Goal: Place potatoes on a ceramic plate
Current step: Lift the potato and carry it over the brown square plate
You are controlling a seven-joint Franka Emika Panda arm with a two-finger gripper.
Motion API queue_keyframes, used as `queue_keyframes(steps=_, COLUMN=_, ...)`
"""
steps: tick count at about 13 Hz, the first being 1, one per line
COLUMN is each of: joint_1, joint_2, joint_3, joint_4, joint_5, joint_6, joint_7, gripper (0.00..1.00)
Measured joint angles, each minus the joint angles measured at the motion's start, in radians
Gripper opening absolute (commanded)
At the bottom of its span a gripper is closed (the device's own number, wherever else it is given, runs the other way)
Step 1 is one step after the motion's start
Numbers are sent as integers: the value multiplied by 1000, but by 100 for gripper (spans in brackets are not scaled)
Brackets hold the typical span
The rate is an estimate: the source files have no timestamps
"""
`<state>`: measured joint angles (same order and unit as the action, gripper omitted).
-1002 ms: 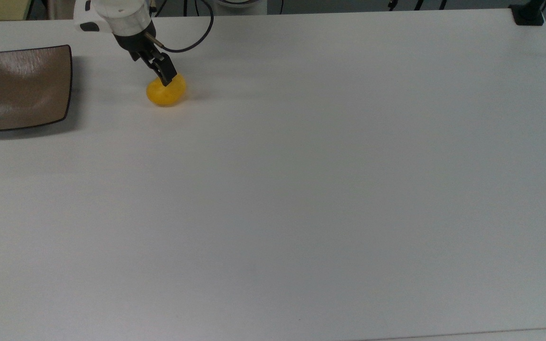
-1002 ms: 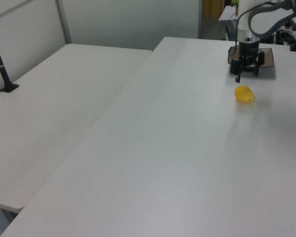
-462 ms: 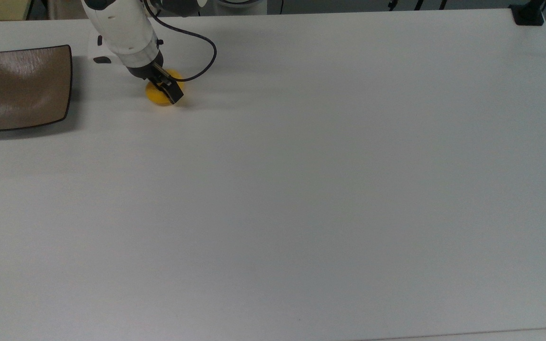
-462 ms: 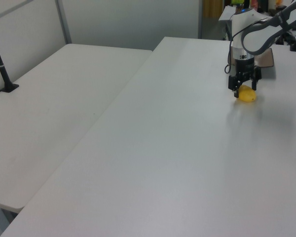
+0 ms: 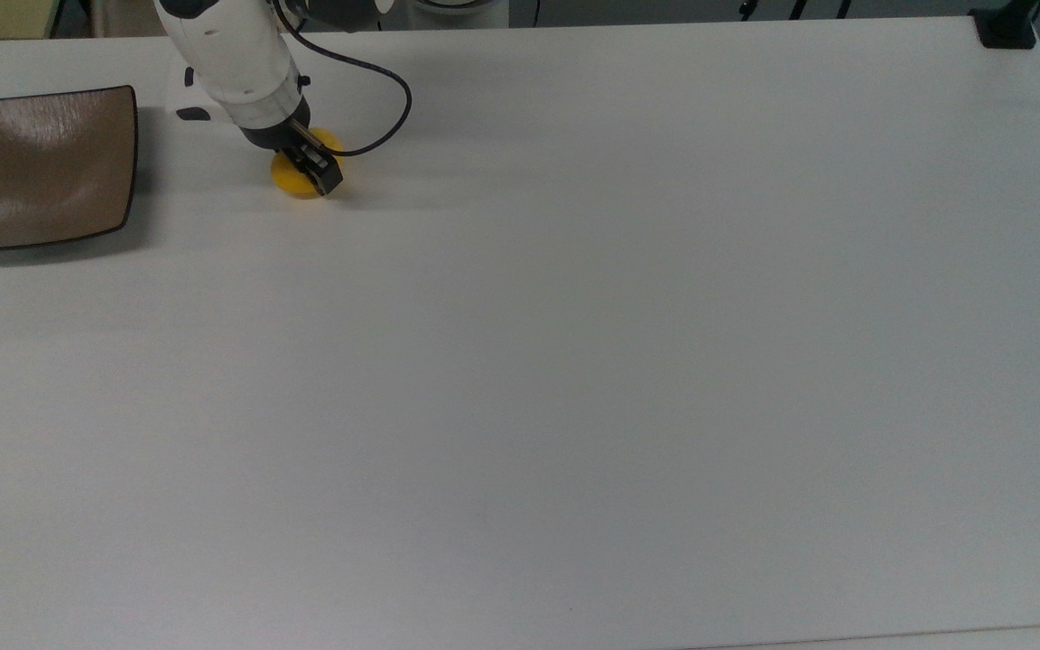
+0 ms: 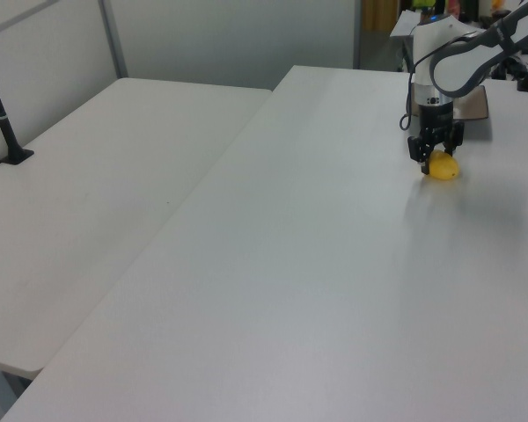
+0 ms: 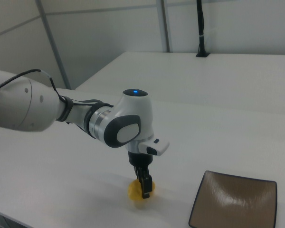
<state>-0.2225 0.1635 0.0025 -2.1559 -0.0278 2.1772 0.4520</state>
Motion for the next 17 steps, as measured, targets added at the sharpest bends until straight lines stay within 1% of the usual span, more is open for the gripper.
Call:
queue_keyframes(steps=2, joint_1=0, joint_2=-4, joint_3=0, joint_4=14, joint_5=0, joint_6=0, joint_7=0, gripper=57)
queue_keyframes(steps=4, joint_1=-5, joint_2=-16, joint_3=0, joint_4=62, joint_5=0, joint_6=0, joint_7=0, gripper=57)
queue_keyframes(steps=6, joint_1=-24, joint_2=-34, joint_3=-2, joint_4=117, joint_5=-1, joint_6=0, joint_7=-8, gripper=57)
queue_keyframes(steps=8, joint_1=-40, joint_2=-44, joint_3=-6, joint_4=144, joint_5=-1, joint_6=0, joint_7=-40, gripper=57)
queue_keyframes(steps=10, joint_1=-45, joint_2=-45, joint_3=-24, joint_4=160, joint_5=-2, joint_6=-1, joint_7=-109, gripper=57)
queue_keyframes(steps=15, joint_1=-62, joint_2=-46, joint_3=-120, joint_4=280, joint_5=-5, joint_6=2, joint_7=-359, gripper=58)
queue_keyframes(steps=17, joint_1=-85, joint_2=-45, joint_3=-125, joint_4=296, joint_5=-7, joint_6=69, joint_7=-454, gripper=58)
